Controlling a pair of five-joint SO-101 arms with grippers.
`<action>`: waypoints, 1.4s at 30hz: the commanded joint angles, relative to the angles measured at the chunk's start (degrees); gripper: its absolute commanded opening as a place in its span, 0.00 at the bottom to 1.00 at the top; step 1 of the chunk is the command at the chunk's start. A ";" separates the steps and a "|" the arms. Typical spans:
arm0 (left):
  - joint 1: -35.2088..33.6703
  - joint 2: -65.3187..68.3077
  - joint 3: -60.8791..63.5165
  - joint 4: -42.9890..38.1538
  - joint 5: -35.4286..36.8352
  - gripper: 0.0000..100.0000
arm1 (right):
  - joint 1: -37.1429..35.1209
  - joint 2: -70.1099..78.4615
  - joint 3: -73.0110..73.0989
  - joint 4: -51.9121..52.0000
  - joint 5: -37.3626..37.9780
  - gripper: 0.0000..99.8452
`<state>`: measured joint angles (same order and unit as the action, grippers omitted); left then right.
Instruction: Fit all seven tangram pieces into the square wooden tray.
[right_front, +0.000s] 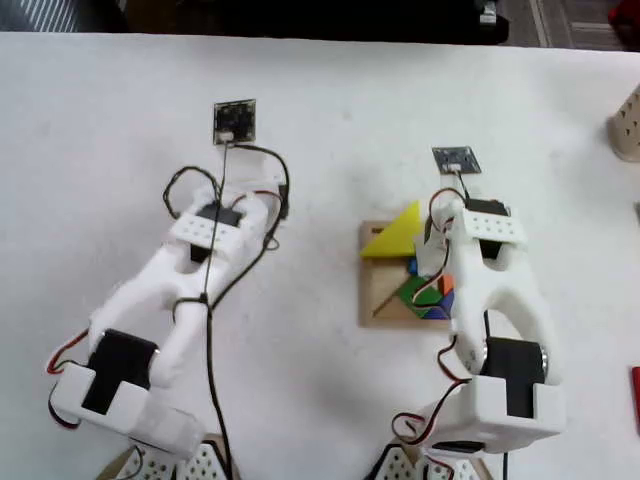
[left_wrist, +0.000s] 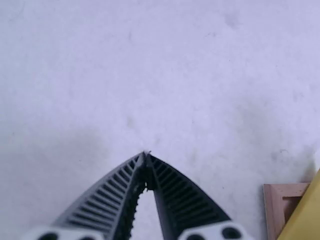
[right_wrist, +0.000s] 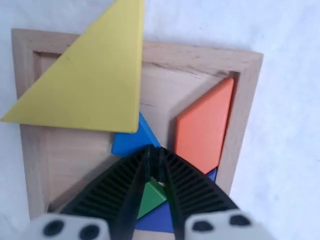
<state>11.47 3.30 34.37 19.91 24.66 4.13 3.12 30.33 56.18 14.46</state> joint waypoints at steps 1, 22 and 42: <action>0.84 -0.48 -0.79 -0.18 -1.49 0.02 | 0.57 -1.98 -0.79 1.54 0.44 0.02; 0.92 -0.48 -0.88 -0.18 -1.49 0.02 | 4.35 -5.23 1.85 5.49 0.44 0.02; 0.84 -0.48 -0.88 -0.18 -1.49 0.02 | -1.19 -13.58 -0.53 -2.15 -15.12 0.02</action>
<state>11.47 3.30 34.37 19.91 24.66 4.57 -12.79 37.54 54.95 2.77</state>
